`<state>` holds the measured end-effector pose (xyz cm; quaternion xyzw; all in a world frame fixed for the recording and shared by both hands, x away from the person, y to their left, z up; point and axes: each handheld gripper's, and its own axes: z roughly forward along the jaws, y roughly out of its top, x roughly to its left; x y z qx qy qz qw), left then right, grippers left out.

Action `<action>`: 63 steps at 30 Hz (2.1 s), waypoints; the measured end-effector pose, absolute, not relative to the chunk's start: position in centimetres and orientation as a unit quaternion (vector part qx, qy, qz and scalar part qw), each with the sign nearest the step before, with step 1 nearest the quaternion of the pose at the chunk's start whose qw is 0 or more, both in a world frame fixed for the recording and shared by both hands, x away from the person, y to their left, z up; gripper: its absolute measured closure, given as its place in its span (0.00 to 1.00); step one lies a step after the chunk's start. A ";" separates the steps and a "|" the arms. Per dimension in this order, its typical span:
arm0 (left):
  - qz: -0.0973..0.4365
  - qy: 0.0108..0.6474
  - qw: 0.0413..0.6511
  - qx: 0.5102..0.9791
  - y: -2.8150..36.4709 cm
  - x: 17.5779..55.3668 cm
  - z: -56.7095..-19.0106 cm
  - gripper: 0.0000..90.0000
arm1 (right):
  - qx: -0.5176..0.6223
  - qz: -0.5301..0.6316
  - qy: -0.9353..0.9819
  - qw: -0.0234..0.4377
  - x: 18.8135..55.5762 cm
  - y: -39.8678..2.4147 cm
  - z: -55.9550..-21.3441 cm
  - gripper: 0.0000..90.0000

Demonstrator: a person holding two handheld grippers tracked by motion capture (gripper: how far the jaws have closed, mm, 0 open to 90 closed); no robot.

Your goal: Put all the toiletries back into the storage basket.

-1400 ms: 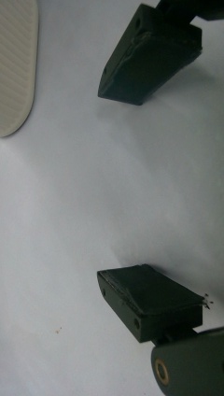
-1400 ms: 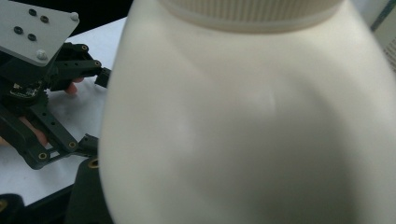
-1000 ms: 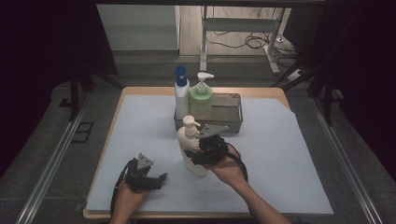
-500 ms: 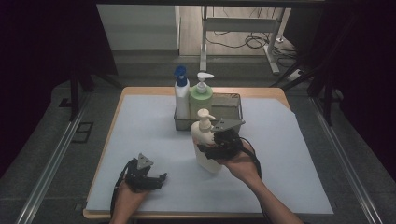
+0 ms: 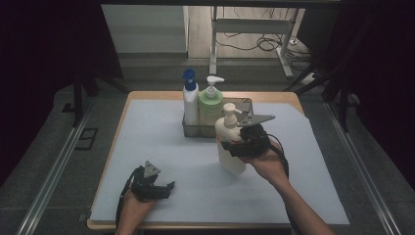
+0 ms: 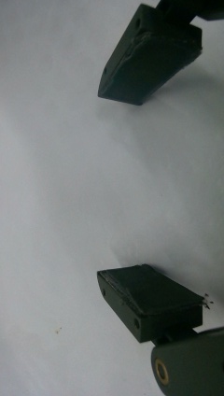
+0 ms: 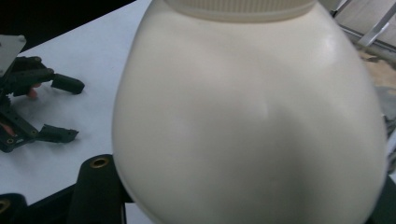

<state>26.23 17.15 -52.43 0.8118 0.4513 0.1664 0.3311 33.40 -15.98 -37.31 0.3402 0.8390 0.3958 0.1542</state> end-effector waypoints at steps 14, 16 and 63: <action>0.166 0.451 0.331 0.812 17.2 26.2 -52.4 0.13 | 0.361 0.394 0.827 0.175 35.3 -17.7 -34.7 0.41; 0.166 0.451 0.331 0.812 17.2 26.2 -52.4 0.13 | 0.364 0.395 0.825 0.177 35.6 -17.8 -34.5 0.41; 0.166 0.451 0.330 0.813 17.2 26.3 -52.4 0.13 | 0.426 0.400 0.781 0.222 44.2 -18.1 -33.5 0.41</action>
